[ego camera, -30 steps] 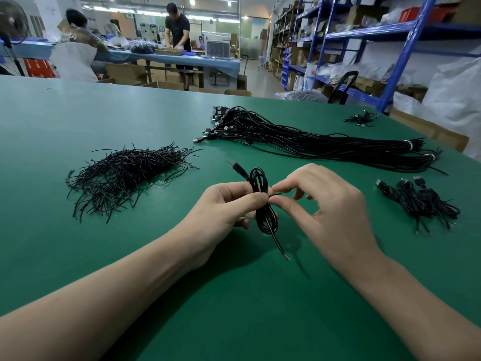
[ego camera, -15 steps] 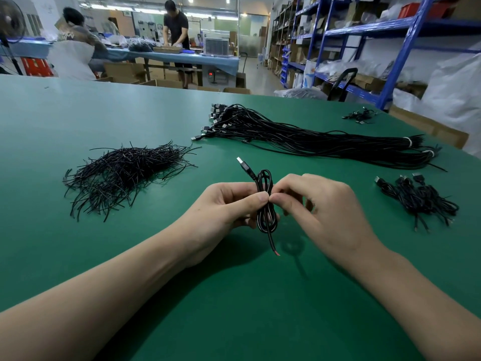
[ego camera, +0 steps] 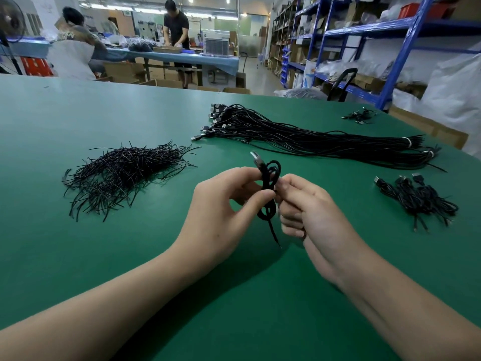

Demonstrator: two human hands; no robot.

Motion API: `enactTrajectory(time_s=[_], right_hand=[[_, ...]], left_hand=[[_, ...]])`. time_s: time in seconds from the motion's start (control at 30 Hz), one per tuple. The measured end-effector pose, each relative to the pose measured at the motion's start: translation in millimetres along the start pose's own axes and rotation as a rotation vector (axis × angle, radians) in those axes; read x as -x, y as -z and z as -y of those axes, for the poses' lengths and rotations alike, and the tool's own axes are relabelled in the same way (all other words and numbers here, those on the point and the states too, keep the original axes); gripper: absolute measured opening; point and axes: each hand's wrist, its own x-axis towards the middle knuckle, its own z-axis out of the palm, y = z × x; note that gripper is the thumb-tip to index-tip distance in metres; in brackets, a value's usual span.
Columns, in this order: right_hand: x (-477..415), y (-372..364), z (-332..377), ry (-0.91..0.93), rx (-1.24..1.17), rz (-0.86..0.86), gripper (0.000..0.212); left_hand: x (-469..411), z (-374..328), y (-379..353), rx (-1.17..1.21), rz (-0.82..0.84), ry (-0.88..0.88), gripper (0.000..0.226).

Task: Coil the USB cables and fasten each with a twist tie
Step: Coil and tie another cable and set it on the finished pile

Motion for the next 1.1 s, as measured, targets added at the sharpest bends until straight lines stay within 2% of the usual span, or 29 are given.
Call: enactTrajectory(time_s=[0.1, 0.17, 0.23, 0.33, 0.43, 0.5, 0.6, 0.67, 0.73, 0.83, 0.97, 1.0, 1.03, 1.1], right_hand=[[0.0, 0.4, 0.3, -0.076, -0.14, 0.032, 0.036], [-0.4, 2.8, -0.8, -0.059, -0.11, 0.013, 0.039], [-2.4, 7.0, -0.8, 0.003, -0.013, -0.05, 0.041], [-4.4, 13.2, -0.5, 0.247, 0.354, -0.171, 0.035], [-0.8, 11.1, -1.3, 0.5, 0.686, -0.182, 0.03], [2.6, 8.6, -0.9, 0.589, 0.787, -0.165, 0.028], [2.2, 9.0, 0.2, 0.582, 0.821, -0.155, 0.027], [1.0, 9.0, 0.7, 0.514, 0.824, -0.156, 0.028], [0.6, 9.1, 2.3, 0.429, 0.834, -0.139, 0.03], [-1.0, 10.5, 5.5, 0.22, 0.652, -0.078, 0.033], [-1.2, 7.6, 7.8, -0.209, -0.111, 0.052, 0.028], [-1.6, 7.6, 7.9, -0.268, -0.225, 0.075, 0.027], [-1.8, 8.0, 7.7, -0.29, -0.263, 0.093, 0.028], [-1.8, 9.1, 6.0, -0.254, -0.194, 0.099, 0.028]], left_hand=[[-1.7, 1.0, 4.2, -0.26, -0.085, -0.255, 0.017], [-2.3, 2.6, 5.3, -0.35, -0.067, -0.348, 0.022], [-2.0, 2.9, 4.1, -0.259, -0.035, -0.25, 0.024], [-2.6, 1.2, 4.4, 0.113, -0.014, 0.149, 0.022], [-3.8, 1.5, 6.1, 0.301, 0.201, 0.457, 0.054], [-3.2, 0.2, 5.8, 0.391, 0.311, 0.509, 0.057], [-3.2, 0.2, 3.8, 0.421, 0.29, 0.528, 0.05], [-3.5, 0.1, 3.7, 0.366, 0.254, 0.476, 0.04], [-4.0, 0.7, 4.6, 0.208, 0.22, 0.387, 0.036], [-3.6, 1.5, 6.1, 0.001, 0.137, 0.246, 0.028], [-2.7, 1.2, 5.7, -0.337, -0.004, -0.025, 0.028], [-3.0, 1.7, 6.5, -0.411, -0.039, -0.098, 0.029], [-3.4, 2.6, 7.5, -0.464, -0.065, -0.17, 0.03], [-4.0, 4.5, 8.1, -0.522, -0.08, -0.267, 0.03]])
